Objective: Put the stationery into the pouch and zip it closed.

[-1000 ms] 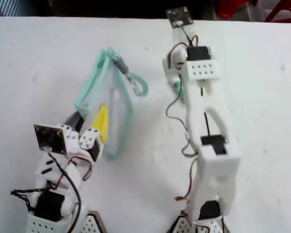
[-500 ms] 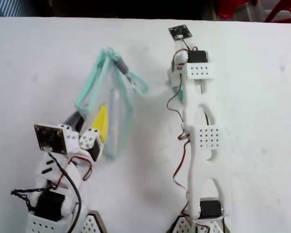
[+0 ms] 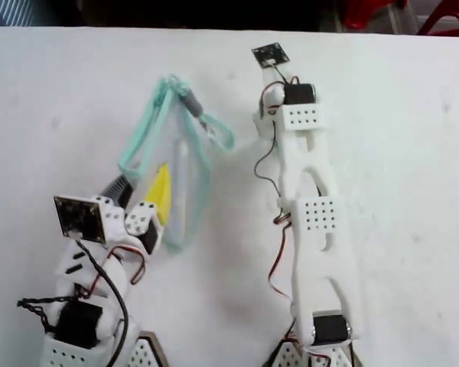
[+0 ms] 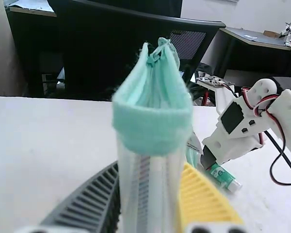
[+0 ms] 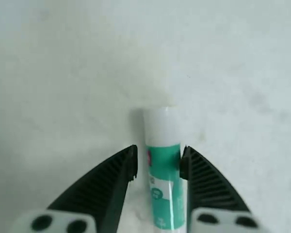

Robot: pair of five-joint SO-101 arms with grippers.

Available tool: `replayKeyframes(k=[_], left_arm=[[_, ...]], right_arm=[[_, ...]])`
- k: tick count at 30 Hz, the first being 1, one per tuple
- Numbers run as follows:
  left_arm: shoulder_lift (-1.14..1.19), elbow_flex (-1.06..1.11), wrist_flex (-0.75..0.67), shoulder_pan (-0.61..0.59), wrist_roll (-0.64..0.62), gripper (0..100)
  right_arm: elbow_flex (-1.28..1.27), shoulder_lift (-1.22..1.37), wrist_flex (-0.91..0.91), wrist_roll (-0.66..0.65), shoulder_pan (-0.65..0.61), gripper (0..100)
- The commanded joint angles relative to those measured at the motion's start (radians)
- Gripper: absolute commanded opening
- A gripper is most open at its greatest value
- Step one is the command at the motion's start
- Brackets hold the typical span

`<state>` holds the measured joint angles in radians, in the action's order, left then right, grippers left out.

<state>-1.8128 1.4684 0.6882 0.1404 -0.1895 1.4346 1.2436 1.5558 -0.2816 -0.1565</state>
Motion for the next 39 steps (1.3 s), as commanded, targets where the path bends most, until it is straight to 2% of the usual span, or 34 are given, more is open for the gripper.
replayKeyframes(k=[1, 7, 14, 17, 20, 24, 27, 32, 35, 39], left_arm=[[-0.008, -0.017, -0.037, 0.013, -0.006, 14], [-0.008, -0.017, -0.037, 0.013, -0.006, 14], [-0.008, -0.017, -0.037, 0.013, -0.006, 14], [-0.008, -0.015, -0.037, 0.013, -0.006, 14], [-0.008, -0.015, -0.037, 0.013, -0.006, 14], [-0.008, -0.015, -0.037, 0.013, -0.006, 14], [-0.008, -0.015, -0.037, 0.013, -0.006, 14], [-0.008, -0.023, -0.037, 0.015, -0.006, 14], [-0.008, -0.048, -0.009, 0.061, -0.008, 19], [-0.008, -0.077, 0.064, 0.137, -0.008, 21]], right_arm=[[0.012, -0.019, 0.007, -0.008, -0.007, 13.3], [0.012, -0.018, 0.001, -0.023, -0.007, 1.4], [0.017, 0.054, 0.004, -0.091, -0.007, 13.5], [0.021, 0.071, 0.004, -0.094, -0.007, 10.4], [0.021, 0.070, 0.005, -0.094, -0.012, 1.7], [0.097, 0.030, 0.054, -0.089, 0.013, 1.5], [0.249, -0.050, 0.142, -0.087, 0.025, 1.7], [0.180, -0.355, 0.162, -0.086, 0.019, 1.7], [0.178, -0.536, 0.163, -0.078, 0.015, 1.7], [0.170, -0.774, 0.165, 0.026, -0.022, 1.7]])
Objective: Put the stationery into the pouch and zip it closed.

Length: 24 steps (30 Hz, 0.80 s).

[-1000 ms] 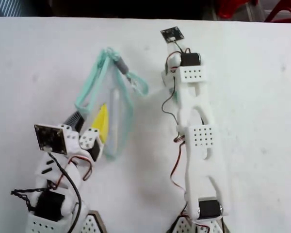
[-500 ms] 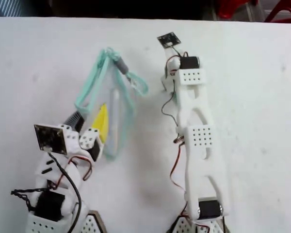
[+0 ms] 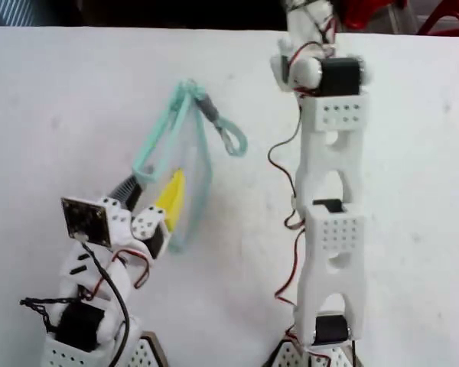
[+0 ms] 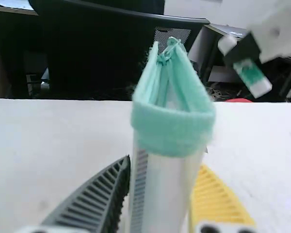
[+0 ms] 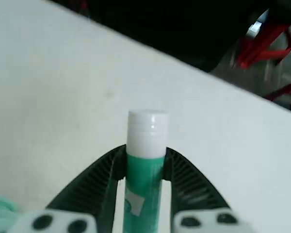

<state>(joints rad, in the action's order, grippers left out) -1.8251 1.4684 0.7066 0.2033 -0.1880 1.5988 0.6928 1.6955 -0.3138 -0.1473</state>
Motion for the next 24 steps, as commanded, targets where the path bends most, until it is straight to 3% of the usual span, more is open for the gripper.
replayKeyframes(k=[1, 6, 13, 16, 24], left_arm=[[0.004, -0.080, 0.057, 0.088, -0.009, 21], [0.004, -0.081, 0.060, 0.104, -0.009, 21], [0.004, -0.083, 0.060, 0.104, -0.008, 21], [0.004, -0.083, 0.058, 0.104, -0.008, 21], [0.004, -0.081, 0.058, 0.104, -0.009, 21]], right_arm=[[0.006, -0.282, 0.025, 0.074, -0.047, 1.6], [-0.081, -0.567, 0.031, 0.095, -0.166, 1.6], [-0.804, -1.066, 0.005, 0.095, -0.547, 1.7], [-1.048, -1.228, -0.143, 0.091, -0.647, 1.7], [-1.542, -1.343, -0.618, 0.097, -0.661, 1.7]])
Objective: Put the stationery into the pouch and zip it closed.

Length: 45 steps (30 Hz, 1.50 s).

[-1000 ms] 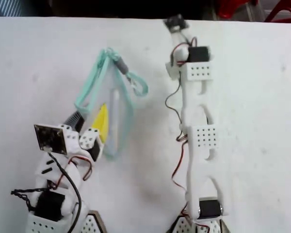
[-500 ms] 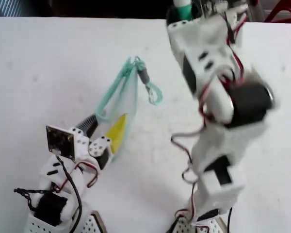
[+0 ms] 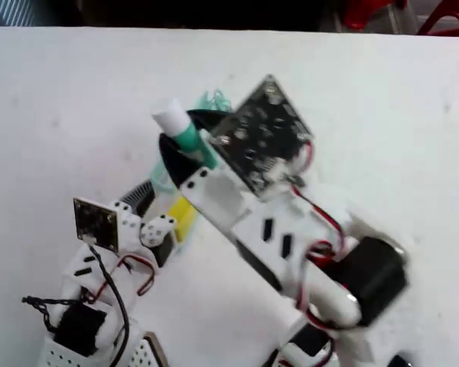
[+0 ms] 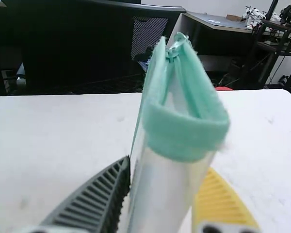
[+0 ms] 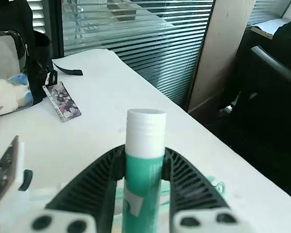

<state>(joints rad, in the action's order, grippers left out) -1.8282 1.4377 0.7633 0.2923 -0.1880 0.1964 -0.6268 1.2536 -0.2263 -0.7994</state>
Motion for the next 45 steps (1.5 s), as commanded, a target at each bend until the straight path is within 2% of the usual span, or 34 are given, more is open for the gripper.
replayKeyframes(k=[1, 5, 10, 17, 23, 26, 30, 39, 45], left_arm=[[0.007, -0.051, 0.002, 0.013, -0.009, 21], [0.007, -0.051, 0.002, 0.008, -0.009, 21], [0.007, -0.049, 0.002, 0.008, -0.009, 21], [0.007, -0.048, 0.002, 0.008, -0.009, 21], [0.007, -0.048, 0.002, 0.005, -0.009, 21], [0.007, -0.051, 0.000, 0.004, -0.009, 21], [0.007, -0.049, 0.000, 0.004, -0.009, 21], [0.007, -0.048, 0.000, 0.004, -0.009, 21], [0.007, -0.048, 0.000, -0.004, -0.011, 21]], right_arm=[[-0.199, -0.027, -0.234, 0.009, -0.005, 1.7], [-0.368, -0.031, -0.412, 0.009, -0.004, 1.7], [-0.448, -0.031, -0.556, 0.008, -0.002, 1.7], [-0.489, -0.031, -0.624, 0.008, -0.001, 1.7], [-0.608, -0.033, -0.680, 0.009, 0.053, 1.7], [-0.652, -0.073, -0.676, 0.028, 0.081, 1.7], [-0.683, -0.206, -0.593, 0.138, 0.104, 1.7], [-0.683, -0.354, -0.395, 0.141, 0.107, 1.7], [-0.683, -0.361, -0.363, 0.141, 0.107, 1.7]])
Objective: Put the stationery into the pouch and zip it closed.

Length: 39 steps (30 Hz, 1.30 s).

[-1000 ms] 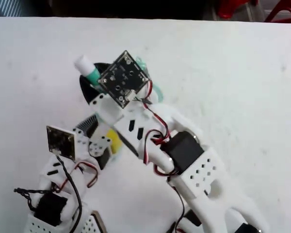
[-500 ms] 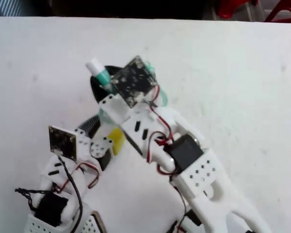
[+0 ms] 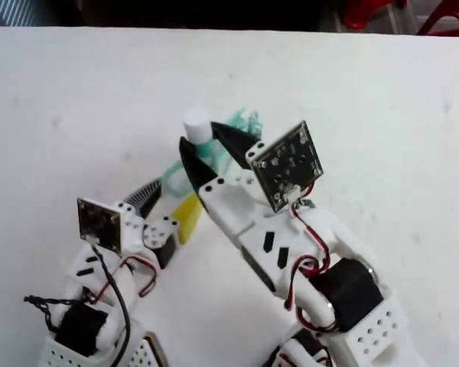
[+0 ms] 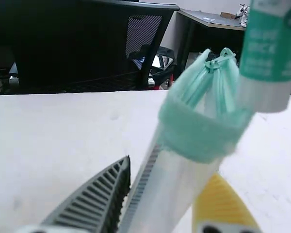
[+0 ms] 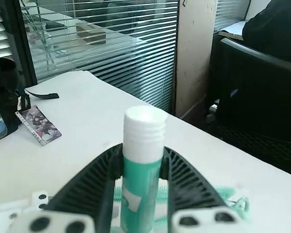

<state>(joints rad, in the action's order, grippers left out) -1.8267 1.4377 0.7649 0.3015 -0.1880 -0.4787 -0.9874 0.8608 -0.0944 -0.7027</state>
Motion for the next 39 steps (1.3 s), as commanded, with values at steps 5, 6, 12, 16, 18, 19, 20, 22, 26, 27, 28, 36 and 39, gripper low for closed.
replayKeyframes(k=[5, 6, 12, 16, 18, 19, 20, 22, 26, 27, 28, 36, 39], left_arm=[[0.005, -0.049, -0.002, -0.035, -0.011, 21], [0.005, -0.049, -0.002, -0.035, -0.011, 21], [0.005, -0.049, -0.002, -0.035, -0.011, 21], [0.005, -0.049, -0.002, -0.035, -0.009, 21], [0.005, -0.051, -0.002, -0.035, -0.009, 21], [0.005, -0.051, -0.002, -0.035, -0.009, 21], [0.005, -0.051, -0.002, -0.035, -0.009, 21], [0.005, -0.051, -0.002, -0.035, -0.009, 21], [0.005, -0.051, -0.002, -0.035, -0.009, 21], [0.005, -0.051, -0.002, -0.035, -0.009, 21], [0.005, -0.051, -0.002, -0.033, -0.009, 21], [0.005, -0.052, -0.002, -0.033, -0.009, 21], [0.005, -0.052, -0.002, -0.033, -0.009, 21]], right_arm=[[-0.008, 0.010, -0.104, 0.008, 0.010, 1.7], [-0.008, 0.010, -0.145, 0.008, 0.010, 1.7], [-0.032, 0.012, -0.272, 0.009, 0.013, 1.7], [-0.100, 0.010, -0.346, 0.009, 0.028, 1.6], [-0.123, 0.010, -0.371, 0.009, 0.024, 1.6], [-0.132, 0.010, -0.374, 0.009, 0.022, 1.6], [-0.144, 0.012, -0.374, 0.009, 0.018, 1.6], [-0.166, 0.012, -0.374, 0.009, 0.010, 1.6], [-0.184, 0.012, -0.406, 0.009, 0.005, 1.6], [-0.193, 0.012, -0.426, 0.009, 0.004, 1.6], [-0.206, 0.012, -0.452, 0.009, -0.002, 1.6], [-0.161, 0.202, -0.542, 0.008, -0.056, 1.6], [-0.117, 0.252, -0.524, 0.009, -0.054, 1.6]])
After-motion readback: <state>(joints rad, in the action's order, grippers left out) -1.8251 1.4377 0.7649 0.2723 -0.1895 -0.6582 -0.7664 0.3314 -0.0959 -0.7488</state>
